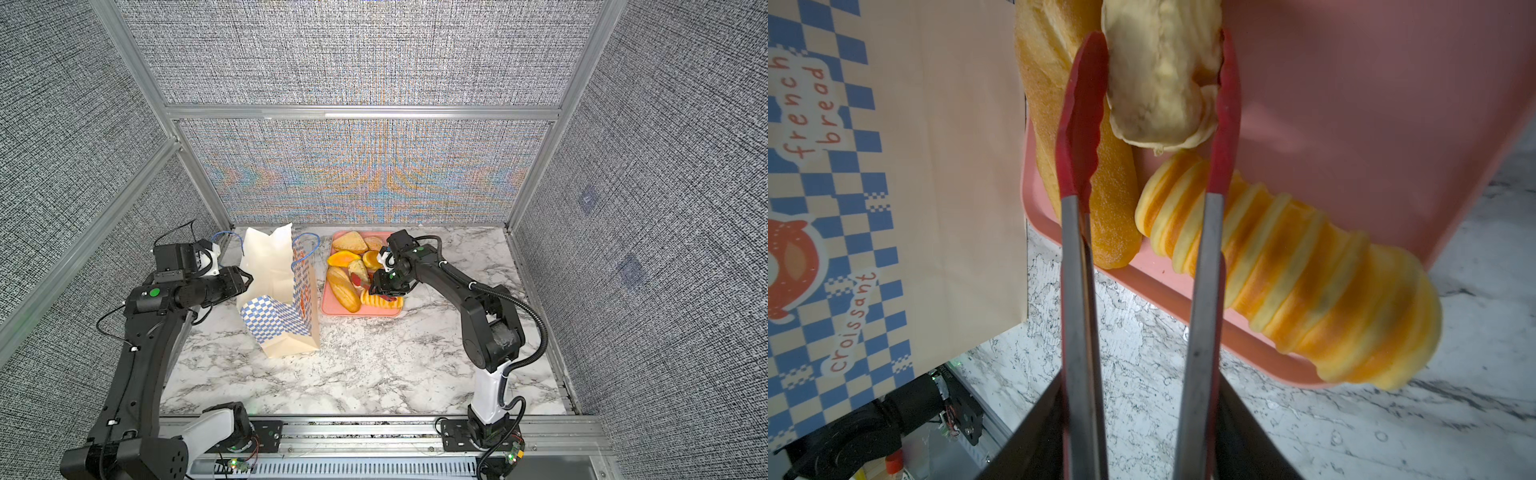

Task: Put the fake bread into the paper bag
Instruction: 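Close the tongs on the pale cream bread with the right gripper, then lift the cream bread with the tongs and carry it toward the bag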

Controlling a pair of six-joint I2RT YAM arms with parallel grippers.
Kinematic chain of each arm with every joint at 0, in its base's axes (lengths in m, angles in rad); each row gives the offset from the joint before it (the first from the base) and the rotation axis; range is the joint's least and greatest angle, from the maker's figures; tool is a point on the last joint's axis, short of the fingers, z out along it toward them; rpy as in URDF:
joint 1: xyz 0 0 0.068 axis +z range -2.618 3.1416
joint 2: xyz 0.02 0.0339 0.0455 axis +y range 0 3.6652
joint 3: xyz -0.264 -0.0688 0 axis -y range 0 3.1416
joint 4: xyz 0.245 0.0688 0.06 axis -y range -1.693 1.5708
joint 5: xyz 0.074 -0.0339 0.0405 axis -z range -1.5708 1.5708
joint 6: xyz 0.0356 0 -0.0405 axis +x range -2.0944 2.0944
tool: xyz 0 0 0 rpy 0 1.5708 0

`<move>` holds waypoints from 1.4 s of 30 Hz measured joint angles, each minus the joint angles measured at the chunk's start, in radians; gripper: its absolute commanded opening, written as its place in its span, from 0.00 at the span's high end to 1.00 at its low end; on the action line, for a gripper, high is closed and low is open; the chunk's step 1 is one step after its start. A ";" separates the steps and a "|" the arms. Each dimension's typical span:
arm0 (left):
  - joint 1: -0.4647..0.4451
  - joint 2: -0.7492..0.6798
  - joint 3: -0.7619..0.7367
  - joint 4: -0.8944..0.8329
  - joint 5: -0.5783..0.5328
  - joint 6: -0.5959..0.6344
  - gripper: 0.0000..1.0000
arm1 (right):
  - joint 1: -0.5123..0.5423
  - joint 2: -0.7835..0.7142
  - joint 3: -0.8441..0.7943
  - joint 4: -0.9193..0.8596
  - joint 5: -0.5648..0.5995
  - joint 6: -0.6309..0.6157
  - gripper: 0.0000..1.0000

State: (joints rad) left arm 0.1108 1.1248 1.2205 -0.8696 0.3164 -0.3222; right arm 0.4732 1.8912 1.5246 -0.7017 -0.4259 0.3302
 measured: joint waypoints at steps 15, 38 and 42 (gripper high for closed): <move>0.000 0.000 0.000 0.000 0.000 0.000 0.45 | -0.001 -0.064 -0.023 0.003 0.000 0.008 0.57; 0.000 -0.018 0.012 0.000 0.022 -0.004 0.85 | 0.004 -0.238 -0.083 0.011 -0.004 0.053 0.58; 0.000 -0.019 0.014 0.000 0.027 -0.005 0.90 | 0.005 -0.267 -0.085 0.010 -0.004 0.063 0.58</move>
State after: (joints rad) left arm 0.1108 1.1057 1.2343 -0.8696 0.3431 -0.3267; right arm 0.4778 1.6238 1.4395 -0.6918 -0.4297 0.3931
